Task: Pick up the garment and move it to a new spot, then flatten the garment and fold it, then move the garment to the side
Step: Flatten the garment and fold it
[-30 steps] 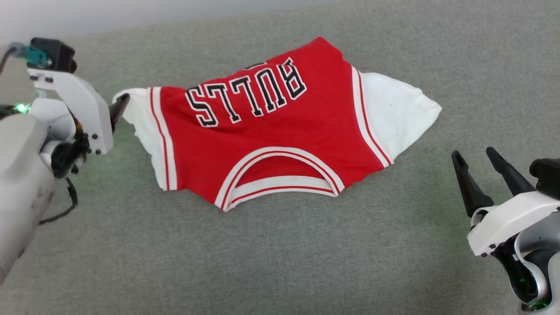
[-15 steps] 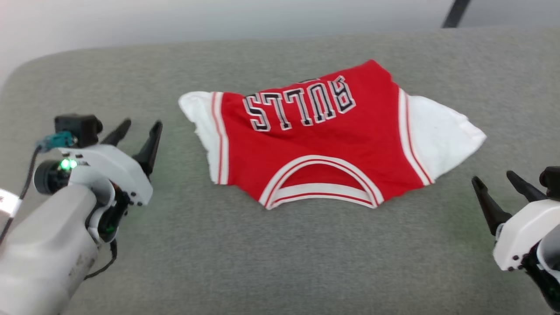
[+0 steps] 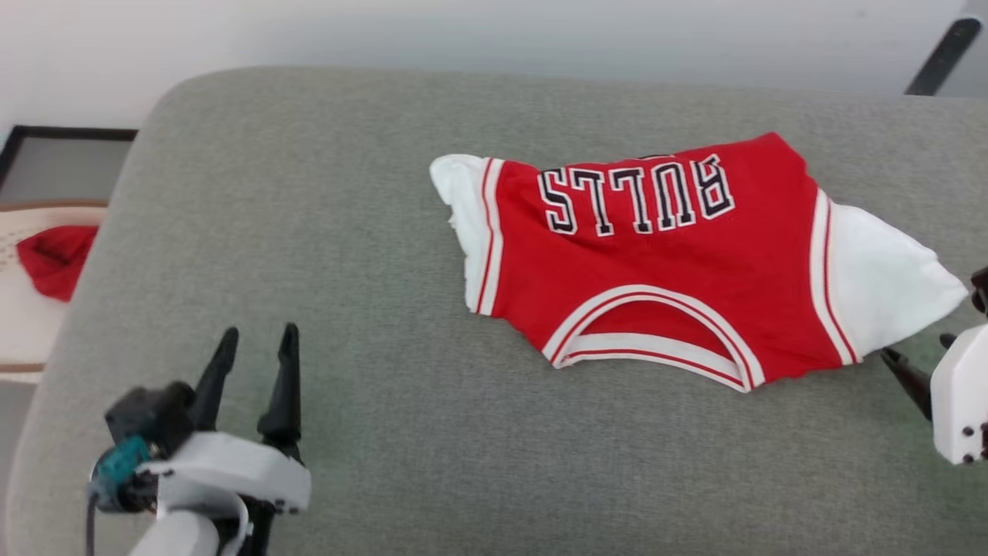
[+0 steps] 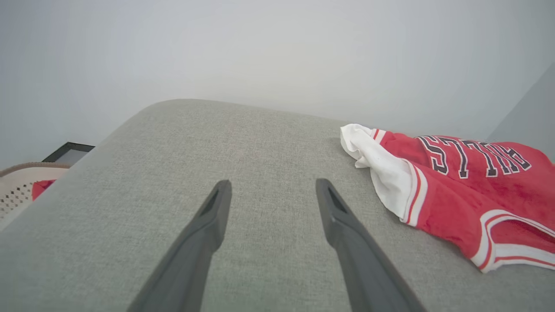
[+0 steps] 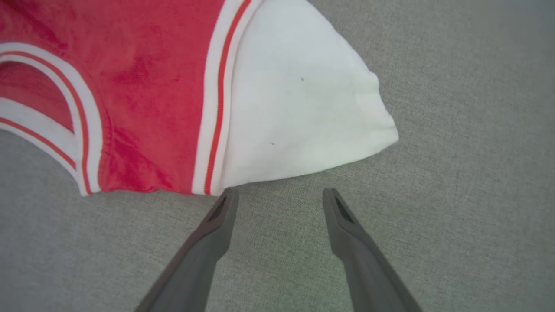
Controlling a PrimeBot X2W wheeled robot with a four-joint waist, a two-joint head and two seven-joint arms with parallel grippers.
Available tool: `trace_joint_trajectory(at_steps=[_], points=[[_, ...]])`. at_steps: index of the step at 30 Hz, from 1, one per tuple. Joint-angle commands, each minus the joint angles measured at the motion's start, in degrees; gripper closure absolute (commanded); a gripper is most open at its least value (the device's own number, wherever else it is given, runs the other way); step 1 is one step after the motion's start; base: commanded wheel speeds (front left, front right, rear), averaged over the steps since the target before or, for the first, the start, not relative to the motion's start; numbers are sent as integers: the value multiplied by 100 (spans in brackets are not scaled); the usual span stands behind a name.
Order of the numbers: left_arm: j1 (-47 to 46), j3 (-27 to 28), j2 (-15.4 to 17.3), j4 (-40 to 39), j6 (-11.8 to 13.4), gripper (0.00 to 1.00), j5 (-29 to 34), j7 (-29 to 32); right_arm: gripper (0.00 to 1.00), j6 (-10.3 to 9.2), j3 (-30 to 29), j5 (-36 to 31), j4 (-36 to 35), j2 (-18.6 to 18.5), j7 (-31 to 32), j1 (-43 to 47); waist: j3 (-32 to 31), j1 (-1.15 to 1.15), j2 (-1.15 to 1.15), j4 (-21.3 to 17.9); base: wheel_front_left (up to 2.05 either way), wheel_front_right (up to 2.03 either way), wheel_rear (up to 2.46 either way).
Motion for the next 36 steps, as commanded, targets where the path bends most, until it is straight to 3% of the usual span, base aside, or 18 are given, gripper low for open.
trace_joint_trajectory(at_steps=[1, 13, 25, 27, 29, 36], points=[[145, 91, -56, -75, -50, 0, 178, 1, 0, -9, 83, 130, 51, -109, 122, -147, -11, 0, 0, 161, 0, 0, 0], [404, 665, -596, -251, -447, 0, 658, 0, 0, -9, 398, 502, 970, -518, 627, -986, 371, 0, 0, 355, 0, 0, 0], [54, 915, -657, -199, -780, 0, 872, 0, 0, -10, 895, 322, 1560, -568, 532, -1277, 839, 0, 0, 333, 0, 0, 0], [-76, 899, -624, -187, -829, 0, 878, 5, 57, -10, 997, 309, 1624, -530, 530, -1294, 874, 0, 0, 320, 0, 0, 0], [-206, 889, -576, -198, -874, 0, 886, 37, 100, -10, 1070, 302, 1696, -497, 531, -1312, 899, 0, 0, 301, 0, 0, 0], [-669, 826, -380, -187, -1102, 0, 763, 371, 100, -10, 1211, 335, 1861, -461, 445, -1380, 950, 0, 0, 227, 0, 0, 0]])
